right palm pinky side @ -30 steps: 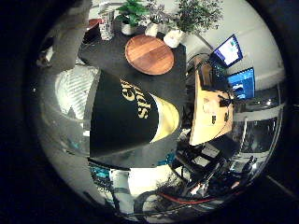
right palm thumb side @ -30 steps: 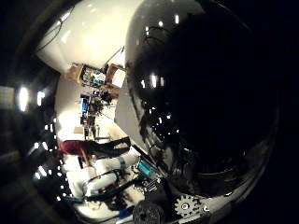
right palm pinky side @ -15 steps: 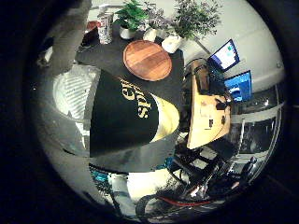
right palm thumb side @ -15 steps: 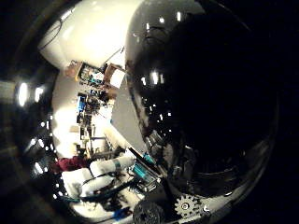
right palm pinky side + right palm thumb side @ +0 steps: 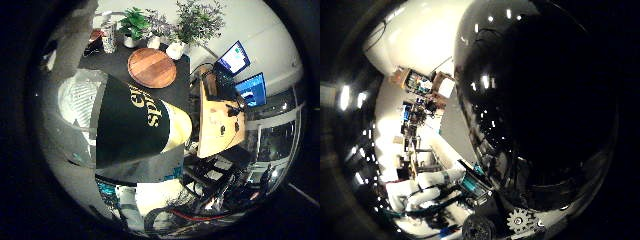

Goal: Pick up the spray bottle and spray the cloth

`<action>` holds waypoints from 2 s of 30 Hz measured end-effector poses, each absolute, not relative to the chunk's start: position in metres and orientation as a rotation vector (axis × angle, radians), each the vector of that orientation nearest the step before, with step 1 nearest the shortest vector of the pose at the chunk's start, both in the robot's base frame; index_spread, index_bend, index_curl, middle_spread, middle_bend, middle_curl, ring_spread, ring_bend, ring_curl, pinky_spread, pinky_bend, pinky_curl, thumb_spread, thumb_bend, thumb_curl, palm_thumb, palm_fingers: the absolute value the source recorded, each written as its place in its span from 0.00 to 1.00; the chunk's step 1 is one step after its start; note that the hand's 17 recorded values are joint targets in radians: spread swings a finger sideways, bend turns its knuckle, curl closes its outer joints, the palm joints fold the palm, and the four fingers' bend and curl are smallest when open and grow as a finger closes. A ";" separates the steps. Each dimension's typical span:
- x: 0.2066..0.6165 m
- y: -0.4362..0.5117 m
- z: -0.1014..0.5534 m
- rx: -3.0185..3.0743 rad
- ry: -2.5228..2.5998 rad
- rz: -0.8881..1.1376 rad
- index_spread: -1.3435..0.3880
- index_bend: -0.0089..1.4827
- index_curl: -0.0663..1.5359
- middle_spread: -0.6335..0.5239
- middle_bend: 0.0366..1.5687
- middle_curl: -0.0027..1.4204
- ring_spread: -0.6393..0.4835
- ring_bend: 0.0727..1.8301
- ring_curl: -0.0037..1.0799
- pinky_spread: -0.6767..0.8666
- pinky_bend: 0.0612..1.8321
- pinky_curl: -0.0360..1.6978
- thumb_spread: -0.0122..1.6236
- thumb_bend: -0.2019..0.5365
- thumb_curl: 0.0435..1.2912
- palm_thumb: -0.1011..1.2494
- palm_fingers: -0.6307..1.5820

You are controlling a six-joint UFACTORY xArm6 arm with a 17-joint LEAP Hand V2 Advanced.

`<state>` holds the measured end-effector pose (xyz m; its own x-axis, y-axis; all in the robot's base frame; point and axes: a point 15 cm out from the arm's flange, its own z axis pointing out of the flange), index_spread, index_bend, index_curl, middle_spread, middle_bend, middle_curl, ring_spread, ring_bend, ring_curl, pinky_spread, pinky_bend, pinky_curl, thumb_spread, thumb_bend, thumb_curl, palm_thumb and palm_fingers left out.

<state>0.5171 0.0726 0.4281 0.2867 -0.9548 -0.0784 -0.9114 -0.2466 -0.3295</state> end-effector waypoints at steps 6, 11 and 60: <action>0.527 0.080 0.398 -2.274 1.713 -0.136 0.62 0.74 0.56 0.42 0.83 0.54 0.37 0.74 0.67 0.26 0.55 0.72 0.74 0.25 0.37 0.69 0.79; 0.529 0.091 0.408 -2.263 1.674 -0.156 0.62 0.74 0.56 0.42 0.83 0.54 0.37 0.74 0.67 0.26 0.55 0.72 0.74 0.25 0.37 0.69 0.79; 0.525 0.413 0.461 -1.429 1.003 0.624 0.62 0.74 0.56 0.42 0.84 0.53 0.37 0.72 0.71 0.26 0.56 0.74 0.74 0.26 0.42 0.71 0.79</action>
